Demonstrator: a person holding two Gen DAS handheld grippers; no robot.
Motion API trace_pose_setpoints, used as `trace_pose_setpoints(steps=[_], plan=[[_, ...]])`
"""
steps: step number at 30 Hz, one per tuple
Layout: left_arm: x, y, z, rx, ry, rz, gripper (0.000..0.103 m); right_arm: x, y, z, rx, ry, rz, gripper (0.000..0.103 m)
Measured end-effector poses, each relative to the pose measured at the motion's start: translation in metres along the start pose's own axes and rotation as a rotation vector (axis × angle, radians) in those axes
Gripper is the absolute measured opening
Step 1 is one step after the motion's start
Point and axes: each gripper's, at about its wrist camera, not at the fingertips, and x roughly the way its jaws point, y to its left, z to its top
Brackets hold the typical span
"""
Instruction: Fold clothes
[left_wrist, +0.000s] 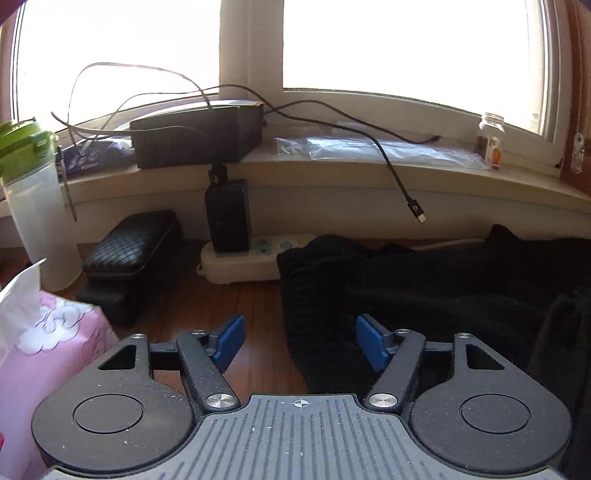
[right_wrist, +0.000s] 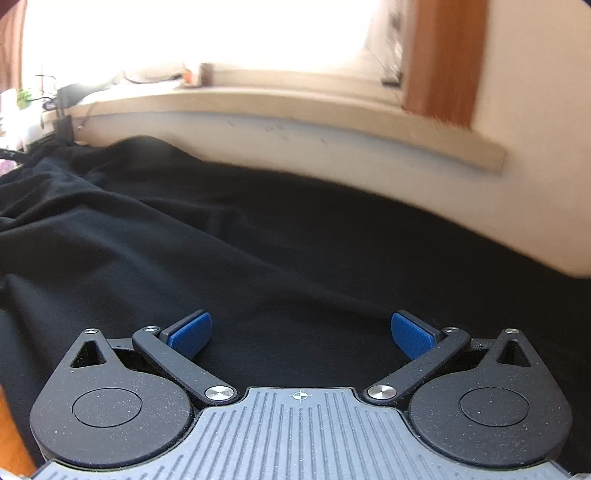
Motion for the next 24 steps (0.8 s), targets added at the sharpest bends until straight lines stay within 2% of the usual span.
trace_pose_setpoints(steps=[3,6,10,15,18,20,22,24], plan=[[-0.031,0.002,-0.018,-0.04,-0.002,-0.066,0.075,-0.007,0.034,0.017,-0.057,-0.042,0.049,0.102],[-0.045,-0.001,-0.037,-0.068,0.024,-0.123,0.075,-0.008,0.075,0.035,-0.13,-0.07,0.126,0.095],[-0.044,-0.013,-0.045,-0.037,0.042,-0.132,0.075,0.016,0.129,0.064,-0.217,-0.056,0.258,0.074],[-0.042,-0.017,-0.045,-0.029,0.039,-0.133,0.075,0.063,0.19,0.11,-0.252,-0.047,0.417,0.066],[-0.047,-0.017,-0.047,-0.021,0.037,-0.122,0.075,0.097,0.216,0.124,-0.247,0.003,0.467,0.06],[-0.052,-0.016,-0.048,-0.017,0.033,-0.119,0.075,0.11,0.226,0.123,-0.252,0.062,0.48,0.048],[-0.056,-0.015,-0.049,-0.011,0.028,-0.117,0.075,0.108,0.23,0.118,-0.253,0.08,0.498,0.03],[-0.059,-0.013,-0.049,-0.007,0.021,-0.12,0.075,0.089,0.23,0.107,-0.276,0.072,0.521,0.022]])
